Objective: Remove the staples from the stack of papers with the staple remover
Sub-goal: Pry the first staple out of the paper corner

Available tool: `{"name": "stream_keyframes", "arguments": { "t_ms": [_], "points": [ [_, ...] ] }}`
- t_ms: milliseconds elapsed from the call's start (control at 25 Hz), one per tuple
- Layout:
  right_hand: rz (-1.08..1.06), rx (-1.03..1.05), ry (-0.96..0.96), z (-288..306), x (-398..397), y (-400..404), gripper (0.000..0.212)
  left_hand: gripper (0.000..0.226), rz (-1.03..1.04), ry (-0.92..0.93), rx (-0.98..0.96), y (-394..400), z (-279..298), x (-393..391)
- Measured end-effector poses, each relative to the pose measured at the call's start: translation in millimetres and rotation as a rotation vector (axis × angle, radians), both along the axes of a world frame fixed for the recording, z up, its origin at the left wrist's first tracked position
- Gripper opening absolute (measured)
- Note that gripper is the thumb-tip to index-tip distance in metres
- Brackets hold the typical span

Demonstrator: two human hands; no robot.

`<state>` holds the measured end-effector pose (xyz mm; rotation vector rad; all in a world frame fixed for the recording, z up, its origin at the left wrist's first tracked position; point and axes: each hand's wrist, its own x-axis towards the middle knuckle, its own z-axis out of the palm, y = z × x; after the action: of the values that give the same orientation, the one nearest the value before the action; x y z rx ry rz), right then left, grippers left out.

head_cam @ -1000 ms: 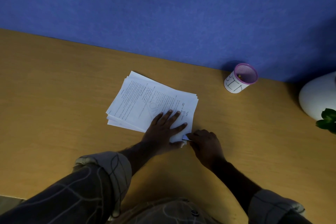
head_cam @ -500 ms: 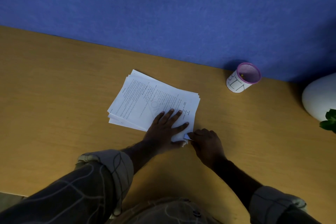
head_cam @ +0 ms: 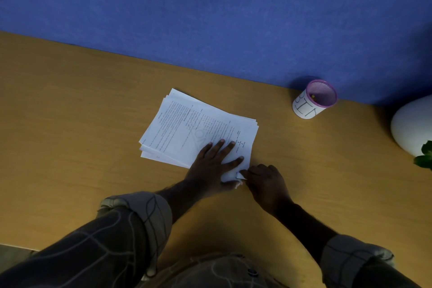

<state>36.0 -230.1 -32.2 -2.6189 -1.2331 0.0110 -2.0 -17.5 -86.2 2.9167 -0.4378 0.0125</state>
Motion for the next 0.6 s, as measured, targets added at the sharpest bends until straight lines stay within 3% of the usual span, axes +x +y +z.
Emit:
{"name": "stream_keyframes", "arguments": {
  "t_ms": [360, 600],
  "points": [
    [0.044, 0.048, -0.064, -10.3, -2.5, -4.8, 0.028, 0.073, 0.007, 0.016, 0.011, 0.5, 2.5, -0.3],
    [0.141, 0.023, -0.222, -22.1, -6.6, -12.0, 0.037, 0.072, -0.001, -0.004, -0.022, -0.1, 7.0, 0.0]
  ]
}}
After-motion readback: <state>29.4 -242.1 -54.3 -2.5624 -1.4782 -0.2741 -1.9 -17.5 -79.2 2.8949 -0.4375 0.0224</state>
